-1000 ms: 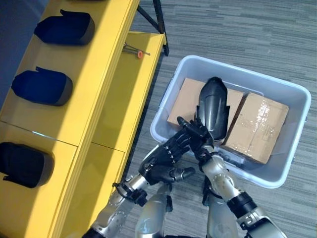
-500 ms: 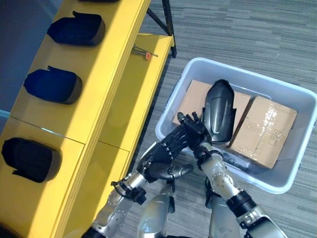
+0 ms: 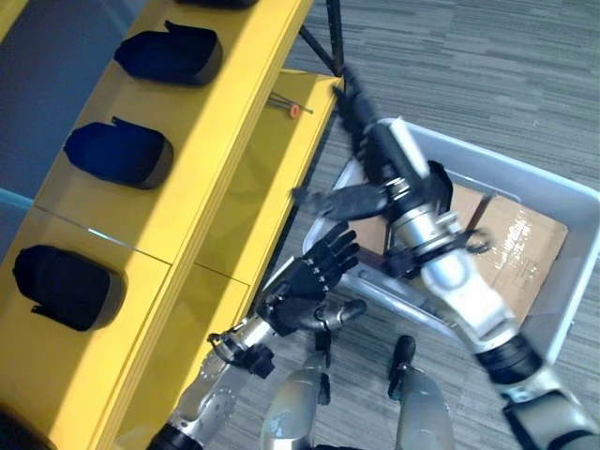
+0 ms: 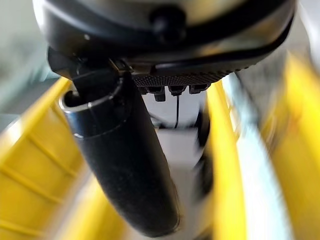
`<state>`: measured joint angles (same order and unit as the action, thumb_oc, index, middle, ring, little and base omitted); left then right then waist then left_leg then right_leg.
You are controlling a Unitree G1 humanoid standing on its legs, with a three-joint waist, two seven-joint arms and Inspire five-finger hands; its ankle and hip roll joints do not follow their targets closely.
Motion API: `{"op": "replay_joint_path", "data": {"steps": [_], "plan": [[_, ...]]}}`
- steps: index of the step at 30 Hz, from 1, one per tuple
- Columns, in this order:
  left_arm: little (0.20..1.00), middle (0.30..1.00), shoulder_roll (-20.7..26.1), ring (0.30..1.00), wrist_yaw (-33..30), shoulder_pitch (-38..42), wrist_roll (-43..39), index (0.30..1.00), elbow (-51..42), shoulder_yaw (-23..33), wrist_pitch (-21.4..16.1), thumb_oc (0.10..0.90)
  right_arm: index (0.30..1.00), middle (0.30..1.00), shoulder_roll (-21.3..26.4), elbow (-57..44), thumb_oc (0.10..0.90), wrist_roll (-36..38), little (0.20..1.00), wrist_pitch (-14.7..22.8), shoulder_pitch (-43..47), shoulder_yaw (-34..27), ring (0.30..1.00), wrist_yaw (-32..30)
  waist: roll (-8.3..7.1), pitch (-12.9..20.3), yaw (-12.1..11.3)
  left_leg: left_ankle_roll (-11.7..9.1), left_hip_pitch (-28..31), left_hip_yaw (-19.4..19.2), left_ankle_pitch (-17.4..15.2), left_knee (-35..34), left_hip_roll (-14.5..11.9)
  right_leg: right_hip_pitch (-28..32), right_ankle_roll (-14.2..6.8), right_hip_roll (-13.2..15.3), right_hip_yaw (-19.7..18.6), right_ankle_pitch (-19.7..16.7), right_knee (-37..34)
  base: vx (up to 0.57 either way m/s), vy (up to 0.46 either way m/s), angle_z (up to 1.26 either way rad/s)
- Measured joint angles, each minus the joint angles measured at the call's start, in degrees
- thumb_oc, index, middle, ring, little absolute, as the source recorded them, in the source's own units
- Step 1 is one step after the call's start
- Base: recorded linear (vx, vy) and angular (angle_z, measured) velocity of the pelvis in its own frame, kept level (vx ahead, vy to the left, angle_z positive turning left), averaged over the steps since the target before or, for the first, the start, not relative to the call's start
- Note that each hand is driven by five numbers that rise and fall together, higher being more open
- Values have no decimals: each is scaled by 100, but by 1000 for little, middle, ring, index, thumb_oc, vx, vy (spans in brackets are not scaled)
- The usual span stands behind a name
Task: Move parts from the plastic box to the shelf.
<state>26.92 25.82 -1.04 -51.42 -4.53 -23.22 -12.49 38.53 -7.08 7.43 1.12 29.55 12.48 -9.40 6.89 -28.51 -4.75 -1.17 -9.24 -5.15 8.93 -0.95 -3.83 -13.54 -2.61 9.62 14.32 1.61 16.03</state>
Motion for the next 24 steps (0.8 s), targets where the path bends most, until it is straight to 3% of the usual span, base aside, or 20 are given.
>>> {"op": "replay_joint_path", "data": {"steps": [2,5,10,11,13,17,19,22,24], "plan": [[1000,1000,189,1000,-4,-60,0,1000,76,-13,2,900,1000,1000,128,388,900,-384,1000,2,-248,-461,1000,-67,-126,41,119,-12,-55,-9,0,2,-21,-2,4,-66,-1,-75,-136,-26,-39,-6],[1000,1000,316,1000,-9,-46,0,1000,221,-5,-2,900,1000,1000,335,578,900,-1080,1000,171,-452,-601,1000,-151,-174,29,350,-39,-84,-123,19,-4,-74,-5,-7,-128,-98,-222,-346,-48,-81,-21],[1000,1000,379,1000,-4,155,-9,1000,219,60,-39,900,1000,1000,1093,960,900,-2328,1000,615,-461,-641,1000,-224,-196,16,392,-52,-97,-171,26,-11,-121,21,28,-226,-118,-319,-504,-31,-74,-7],[1000,1000,397,1000,-6,177,-17,1000,221,51,-60,900,1000,1000,1512,1271,900,-2668,1000,650,-299,-353,1000,-262,-201,13,382,-54,-123,-157,27,9,-127,16,31,-234,-118,-319,-514,-18,-47,2],[1000,1000,410,1000,1,196,-17,1000,217,32,-62,900,1000,1000,1778,1677,900,-2924,1000,530,-182,-118,1000,-304,-205,10,313,-37,-145,-147,15,12,-135,5,35,-239,-109,-323,-529,-6,-44,2],[1000,1000,576,1000,-2,160,-17,1000,219,1,-61,900,1000,1000,1585,2099,900,-2188,1000,201,-138,46,1000,-329,-223,-11,288,-16,-170,-140,-1,6,-127,-10,32,-233,-103,-331,-538,0,0,0],[1000,1000,635,1000,-9,172,-22,1000,219,-1,-59,900,1000,1000,1326,2435,900,-1562,1000,221,-45,37,1000,-350,-228,-48,277,-43,-167,-132,17,14,-117,-7,29,-225,-102,-330,-524,-32,-29,1],[1000,1000,634,1000,-24,395,-15,1000,211,-16,11,900,1000,1000,463,2992,900,192,1000,-130,49,-55,1000,-488,-216,-210,249,-64,-222,-95,33,14,-110,-41,27,-216,-70,-337,-522,-45,-33,4],[1000,1000,602,1000,-39,621,-15,1000,226,-33,62,900,1000,1000,-125,3382,900,674,1000,-203,211,-53,1000,-511,-194,-230,200,-77,-327,-89,45,13,-112,-154,35,-223,-73,-345,-521,0,0,0]]}}
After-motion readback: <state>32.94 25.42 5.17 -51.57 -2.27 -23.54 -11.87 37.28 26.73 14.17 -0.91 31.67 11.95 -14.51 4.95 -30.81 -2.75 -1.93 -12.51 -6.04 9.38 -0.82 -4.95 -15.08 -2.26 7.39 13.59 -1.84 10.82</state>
